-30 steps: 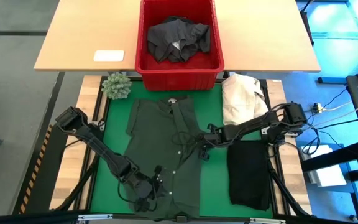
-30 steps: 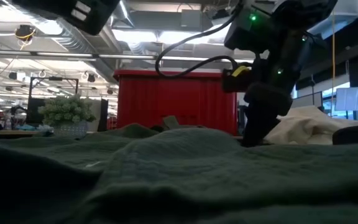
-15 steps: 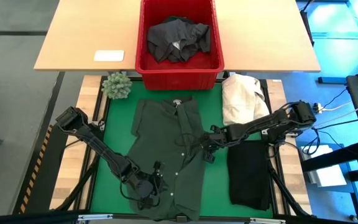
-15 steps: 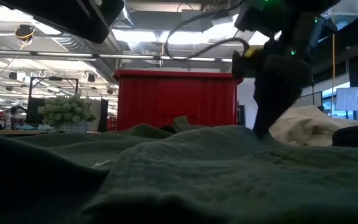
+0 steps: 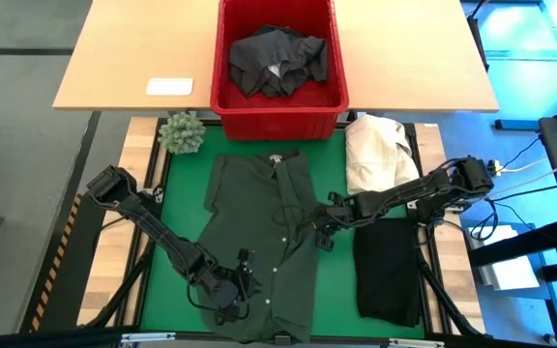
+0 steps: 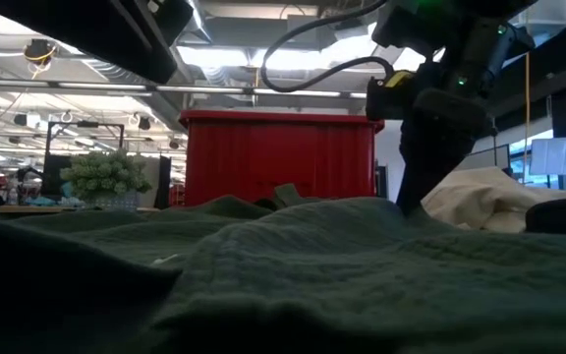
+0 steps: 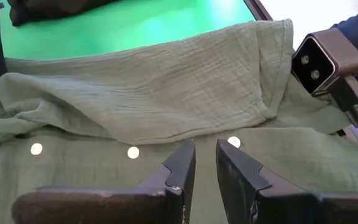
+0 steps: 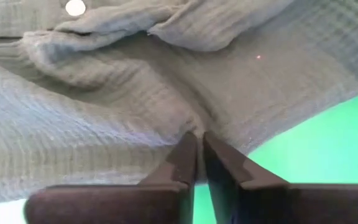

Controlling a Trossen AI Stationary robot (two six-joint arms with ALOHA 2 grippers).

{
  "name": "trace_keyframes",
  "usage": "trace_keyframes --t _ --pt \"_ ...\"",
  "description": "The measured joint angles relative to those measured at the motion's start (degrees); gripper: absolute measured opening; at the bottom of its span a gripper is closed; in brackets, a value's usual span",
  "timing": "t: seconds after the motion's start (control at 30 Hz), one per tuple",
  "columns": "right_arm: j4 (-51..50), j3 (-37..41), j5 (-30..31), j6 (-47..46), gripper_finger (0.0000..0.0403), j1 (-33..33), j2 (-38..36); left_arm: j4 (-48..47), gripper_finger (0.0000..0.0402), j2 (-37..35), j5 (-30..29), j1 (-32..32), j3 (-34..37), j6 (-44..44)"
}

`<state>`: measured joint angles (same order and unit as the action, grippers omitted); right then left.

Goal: Fold laundry
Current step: Fold the green polo shirt

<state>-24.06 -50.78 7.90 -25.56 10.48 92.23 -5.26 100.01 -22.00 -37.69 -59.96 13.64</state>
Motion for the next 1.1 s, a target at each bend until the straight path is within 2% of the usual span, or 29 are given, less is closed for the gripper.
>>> trace_keyframes --t 0.3,0.47,0.7,0.87,1.1 --pt "0.26 -0.02 0.52 0.49 0.0118 0.00 -0.04 -0.74 0.0059 0.00 -0.02 0.02 0.00 1.61" --pt "0.85 -0.04 2.40 0.84 0.0148 0.00 -0.04 -1.58 0.0059 0.00 -0.04 0.02 0.00 2.93" --pt "10.28 -0.11 3.89 2.00 0.0156 -0.02 -0.07 -9.63 0.0059 0.00 -4.05 0.02 0.00 9.35" --pt "14.98 -0.17 8.39 4.88 0.0156 -0.98 1.80 -7.89 0.0059 0.00 -4.13 0.55 0.00 10.00" --pt "19.70 -0.18 2.56 5.33 0.0156 -5.72 8.56 -6.31 0.0059 0.00 -4.18 0.52 0.00 10.00"
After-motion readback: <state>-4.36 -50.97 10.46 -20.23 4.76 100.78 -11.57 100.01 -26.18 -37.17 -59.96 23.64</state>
